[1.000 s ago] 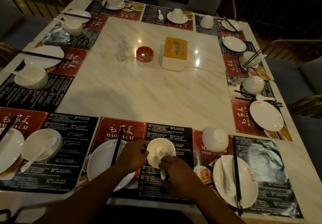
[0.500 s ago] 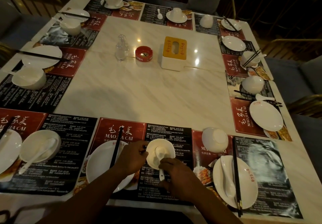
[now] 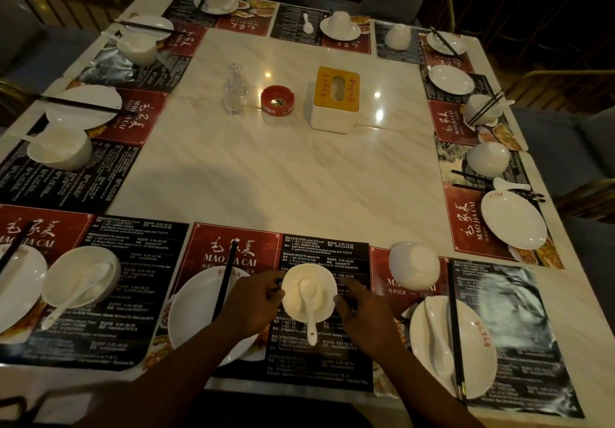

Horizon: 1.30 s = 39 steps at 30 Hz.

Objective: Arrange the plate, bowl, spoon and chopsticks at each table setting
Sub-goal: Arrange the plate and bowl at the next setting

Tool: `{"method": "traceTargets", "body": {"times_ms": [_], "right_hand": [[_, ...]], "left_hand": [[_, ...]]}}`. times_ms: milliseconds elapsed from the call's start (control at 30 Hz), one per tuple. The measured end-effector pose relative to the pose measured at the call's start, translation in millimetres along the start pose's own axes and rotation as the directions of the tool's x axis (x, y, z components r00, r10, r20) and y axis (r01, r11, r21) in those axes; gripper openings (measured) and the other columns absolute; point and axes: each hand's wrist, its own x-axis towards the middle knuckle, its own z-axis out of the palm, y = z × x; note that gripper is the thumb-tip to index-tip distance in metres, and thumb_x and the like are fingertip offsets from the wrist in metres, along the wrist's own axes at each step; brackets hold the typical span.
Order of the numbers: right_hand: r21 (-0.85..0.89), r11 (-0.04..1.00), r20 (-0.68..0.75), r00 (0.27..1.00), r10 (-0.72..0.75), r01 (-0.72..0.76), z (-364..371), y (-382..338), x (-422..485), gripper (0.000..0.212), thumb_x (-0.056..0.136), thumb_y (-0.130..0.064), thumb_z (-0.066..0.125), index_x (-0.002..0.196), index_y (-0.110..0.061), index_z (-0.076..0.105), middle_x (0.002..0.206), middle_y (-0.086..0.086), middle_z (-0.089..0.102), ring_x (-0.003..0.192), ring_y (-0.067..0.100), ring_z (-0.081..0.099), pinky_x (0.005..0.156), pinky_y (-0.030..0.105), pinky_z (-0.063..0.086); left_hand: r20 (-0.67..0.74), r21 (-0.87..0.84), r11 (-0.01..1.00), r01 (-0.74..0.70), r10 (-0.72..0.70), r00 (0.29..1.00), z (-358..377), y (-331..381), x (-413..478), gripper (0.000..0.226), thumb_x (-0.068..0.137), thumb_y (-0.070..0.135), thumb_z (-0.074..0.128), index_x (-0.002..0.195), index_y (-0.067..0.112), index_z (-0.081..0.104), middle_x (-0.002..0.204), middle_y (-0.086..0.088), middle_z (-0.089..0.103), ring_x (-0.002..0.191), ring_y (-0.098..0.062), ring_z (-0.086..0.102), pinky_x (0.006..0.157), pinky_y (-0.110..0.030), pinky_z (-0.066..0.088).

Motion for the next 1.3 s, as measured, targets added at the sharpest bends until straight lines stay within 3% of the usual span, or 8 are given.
{"method": "traceTargets", "body": {"times_ms": [100,300,500,833,967,1033,1133,1300], "right_hand": [[-0.033,0.999,0.002,1.0,-0.024,0.024,4.2,-0.4,1.9,0.038,0.094,-0.025,0.063,0.131,-0.033,0.057,0.106,-0.008,0.074,0.085,-0.002,0.061,0.071,0.003,0.039],[-0.045,0.998,-0.013,0.999,-0.036,0.035,5.6,0.5,2.2,0.043,0.092,-0.022,0.066,0.133,-0.032,0.057,0.11,-0.009,0.073,0.095,0.005,0.067,0.081,0.017,0.049],[-0.077,0.996,-0.007,0.999,-0.034,0.034,7.1,0.9,2.7,0.044,0.092,-0.023,0.066,0.133,-0.034,0.056,0.109,-0.01,0.073,0.09,-0.002,0.062,0.071,-0.001,0.034],[-0.051,0.998,0.018,0.999,-0.041,0.042,6.3,5.4,3.7,0.043,0.091,-0.023,0.066,0.131,-0.035,0.055,0.109,-0.01,0.073,0.093,0.0,0.066,0.068,-0.004,0.035],[-0.065,0.996,0.005,0.998,-0.06,0.06,-2.1,10.1,2.6,0.038,0.091,-0.026,0.065,0.128,-0.036,0.057,0.107,-0.016,0.071,0.089,-0.007,0.06,0.067,-0.005,0.035],[-0.061,0.997,-0.01,0.999,-0.052,0.051,-10.4,16.7,2.6,0.033,0.091,-0.027,0.065,0.123,-0.034,0.06,0.106,-0.018,0.07,0.088,-0.01,0.058,0.069,-0.004,0.037],[-0.045,0.998,-0.047,0.998,-0.043,0.041,-30.4,28.4,1.7,0.024,0.09,-0.024,0.066,0.112,-0.034,0.065,0.096,-0.025,0.066,0.084,-0.008,0.061,0.074,0.003,0.045],[-0.02,1.0,-0.101,0.995,-0.025,0.023,-76.0,58.3,-4.8,0.023,0.09,-0.016,0.065,0.094,-0.039,0.063,0.072,-0.033,0.061,0.074,-0.01,0.062,0.067,0.006,0.045]], "left_hand": [[0.004,-0.001,1.0,-0.019,0.019,1.0,-0.4,0.3,-1.7,0.037,0.093,0.016,0.066,0.13,0.021,0.062,0.112,0.005,0.072,0.1,-0.006,0.067,0.088,-0.029,0.057],[-0.013,-0.007,1.0,-0.009,0.009,1.0,0.8,0.4,-4.1,0.037,0.093,0.018,0.067,0.129,0.025,0.062,0.108,0.009,0.072,0.098,-0.004,0.067,0.086,-0.021,0.055],[-0.007,-0.016,1.0,0.01,-0.01,1.0,0.2,0.7,-3.3,0.037,0.092,0.018,0.068,0.129,0.024,0.062,0.107,0.008,0.072,0.098,-0.005,0.067,0.087,-0.024,0.056],[0.004,-0.054,0.998,0.021,-0.021,1.0,-0.8,-1.7,-2.2,0.038,0.091,0.015,0.069,0.127,0.025,0.064,0.103,0.011,0.073,0.095,-0.002,0.068,0.085,-0.023,0.057],[-0.097,-0.02,0.999,-0.047,0.045,0.994,-2.9,5.0,3.3,0.031,0.091,0.013,0.069,0.121,0.02,0.066,0.1,0.009,0.073,0.086,-0.001,0.067,0.077,-0.019,0.057],[-0.163,0.049,0.995,-0.092,0.099,0.982,-2.7,13.2,11.2,0.024,0.091,0.012,0.069,0.115,0.014,0.07,0.102,0.004,0.073,0.088,-0.007,0.068,0.081,-0.027,0.057],[-0.234,0.144,0.977,-0.155,0.186,0.954,4.1,33.2,26.2,0.015,0.089,0.009,0.069,0.103,0.01,0.075,0.109,-0.001,0.073,0.095,-0.015,0.068,0.087,-0.029,0.052],[-0.259,0.101,0.967,-0.234,0.253,0.932,33.2,74.7,43.3,0.02,0.086,0.009,0.072,0.105,0.016,0.075,0.096,0.005,0.074,0.071,-0.003,0.063,0.074,-0.021,0.051]]}}
